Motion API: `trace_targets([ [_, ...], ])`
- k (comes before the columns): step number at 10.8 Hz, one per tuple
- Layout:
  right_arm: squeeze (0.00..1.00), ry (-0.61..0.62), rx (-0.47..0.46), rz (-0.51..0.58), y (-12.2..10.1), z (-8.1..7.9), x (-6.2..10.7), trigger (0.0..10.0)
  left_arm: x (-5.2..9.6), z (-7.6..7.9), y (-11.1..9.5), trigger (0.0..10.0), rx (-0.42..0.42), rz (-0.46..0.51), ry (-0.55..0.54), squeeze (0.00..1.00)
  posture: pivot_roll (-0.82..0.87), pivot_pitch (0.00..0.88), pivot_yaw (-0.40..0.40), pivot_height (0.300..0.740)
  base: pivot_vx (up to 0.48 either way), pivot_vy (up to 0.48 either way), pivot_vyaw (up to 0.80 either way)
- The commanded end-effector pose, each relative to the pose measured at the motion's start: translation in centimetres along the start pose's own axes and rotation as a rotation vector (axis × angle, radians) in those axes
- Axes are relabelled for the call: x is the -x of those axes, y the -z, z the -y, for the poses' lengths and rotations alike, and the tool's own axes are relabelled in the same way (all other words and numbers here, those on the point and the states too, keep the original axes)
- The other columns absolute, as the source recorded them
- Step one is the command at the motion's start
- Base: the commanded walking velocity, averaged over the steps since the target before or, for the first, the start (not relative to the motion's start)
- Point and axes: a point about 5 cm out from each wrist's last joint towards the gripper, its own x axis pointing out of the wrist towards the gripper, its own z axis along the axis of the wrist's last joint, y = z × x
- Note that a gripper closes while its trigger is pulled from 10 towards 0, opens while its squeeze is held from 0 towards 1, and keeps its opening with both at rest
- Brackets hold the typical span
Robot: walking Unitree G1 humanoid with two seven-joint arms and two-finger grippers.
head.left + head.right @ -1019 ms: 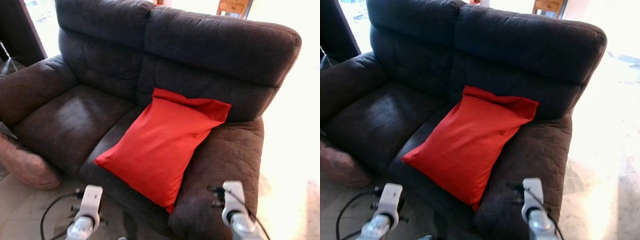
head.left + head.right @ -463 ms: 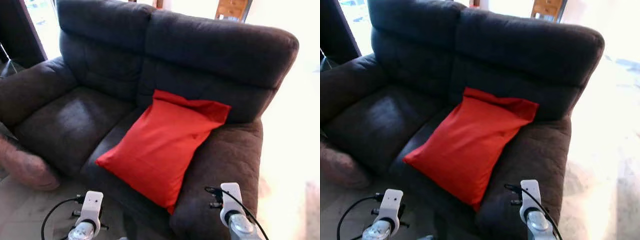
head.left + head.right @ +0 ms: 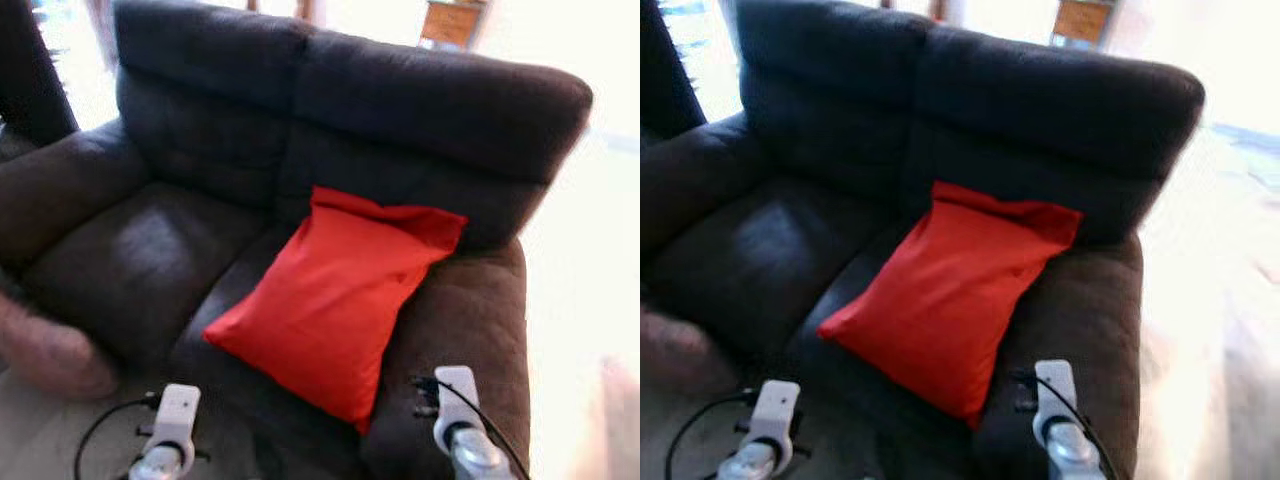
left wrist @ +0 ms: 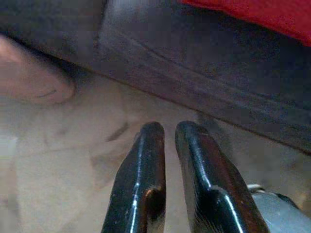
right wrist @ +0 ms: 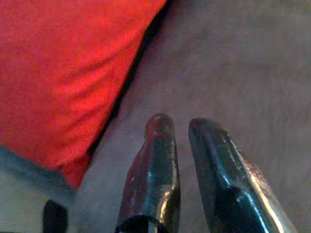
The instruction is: Move the pillow to the sofa from floor
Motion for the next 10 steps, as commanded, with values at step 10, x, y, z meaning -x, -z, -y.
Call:
trace_targets([
  [10,0.00,0.006,0.024,-0.132,2.7,0.5,0.8,10.0,0.3,0.3,1.4,10.0,0.007,-0.079,0.002,0.00,0.04,0.048,-0.047,0.740,0.000,0.480,0.00],
])
